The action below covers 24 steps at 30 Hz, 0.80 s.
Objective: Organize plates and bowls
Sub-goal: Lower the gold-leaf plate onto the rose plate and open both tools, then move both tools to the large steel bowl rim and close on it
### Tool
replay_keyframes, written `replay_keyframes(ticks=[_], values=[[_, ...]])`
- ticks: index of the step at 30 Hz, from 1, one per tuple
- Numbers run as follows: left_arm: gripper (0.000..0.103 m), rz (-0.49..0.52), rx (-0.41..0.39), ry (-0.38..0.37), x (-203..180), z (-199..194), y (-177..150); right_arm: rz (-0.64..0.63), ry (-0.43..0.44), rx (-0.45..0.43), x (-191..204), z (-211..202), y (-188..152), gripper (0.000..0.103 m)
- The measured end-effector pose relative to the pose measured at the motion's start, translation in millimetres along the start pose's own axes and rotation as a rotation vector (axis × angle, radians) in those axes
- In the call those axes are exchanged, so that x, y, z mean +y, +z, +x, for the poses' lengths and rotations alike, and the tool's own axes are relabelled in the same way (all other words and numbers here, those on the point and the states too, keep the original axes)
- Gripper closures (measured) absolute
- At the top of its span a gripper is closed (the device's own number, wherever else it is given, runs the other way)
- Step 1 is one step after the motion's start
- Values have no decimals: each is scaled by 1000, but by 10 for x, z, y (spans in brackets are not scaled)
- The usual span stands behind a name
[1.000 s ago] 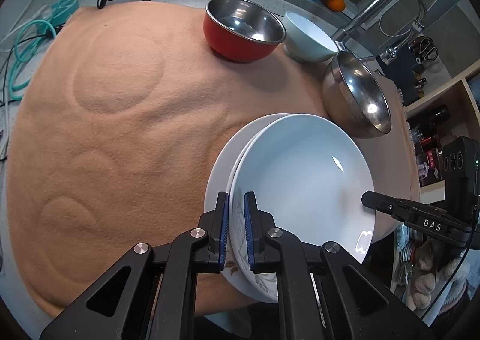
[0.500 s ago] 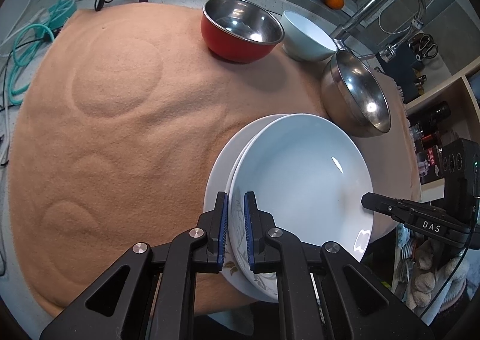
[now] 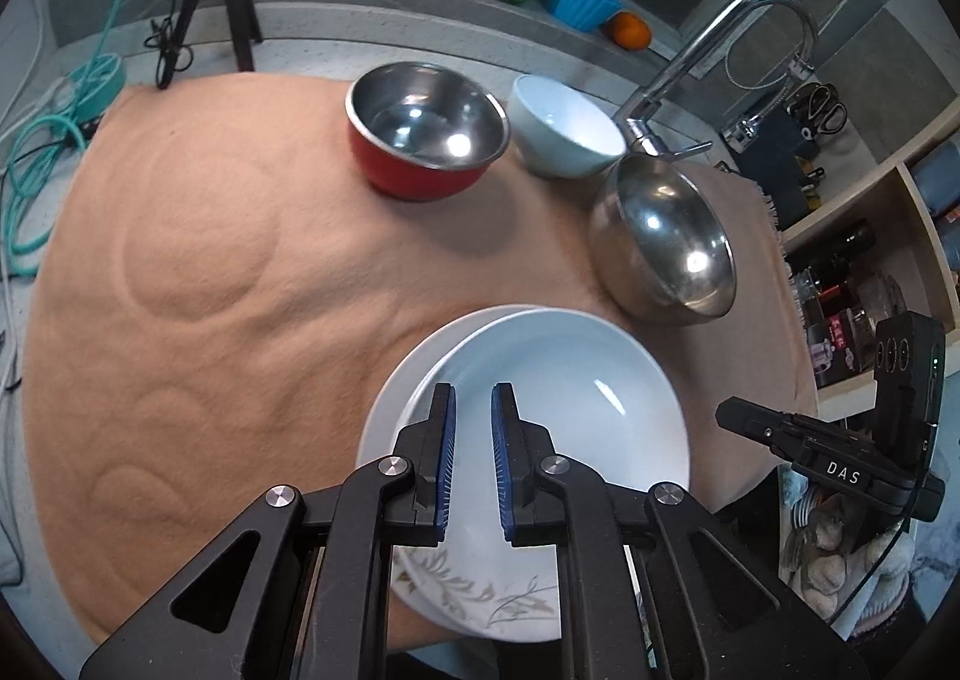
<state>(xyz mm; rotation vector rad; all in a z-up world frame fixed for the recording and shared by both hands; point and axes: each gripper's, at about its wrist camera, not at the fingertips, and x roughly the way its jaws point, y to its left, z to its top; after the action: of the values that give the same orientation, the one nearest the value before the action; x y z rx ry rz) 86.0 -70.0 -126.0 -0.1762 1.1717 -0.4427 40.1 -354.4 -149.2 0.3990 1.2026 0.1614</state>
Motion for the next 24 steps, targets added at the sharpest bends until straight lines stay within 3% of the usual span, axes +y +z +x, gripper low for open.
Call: replay_keyframes(ticks=[1,3,5,12,20,24], values=[[92,2,-1,-5,-27,12,20,1,-2,-14,-23,-41,19,82],[92,6,-2,-16,-82,47,84,0,-9,-46,-74,-122,76,66],[92,14,-6,-23,-138,80,141,6,-22,-80,-139,-208,150,60],[92,22,-14,-46,-339,274,390,27,-72,-159,-435,-374,537,60],[92,31,-7,-47,-549,464,642,43,-84,-151,-685,-266,854,60],[87,30,-3,-53,-641,554,766,48,-66,-135,-751,-175,941,60]])
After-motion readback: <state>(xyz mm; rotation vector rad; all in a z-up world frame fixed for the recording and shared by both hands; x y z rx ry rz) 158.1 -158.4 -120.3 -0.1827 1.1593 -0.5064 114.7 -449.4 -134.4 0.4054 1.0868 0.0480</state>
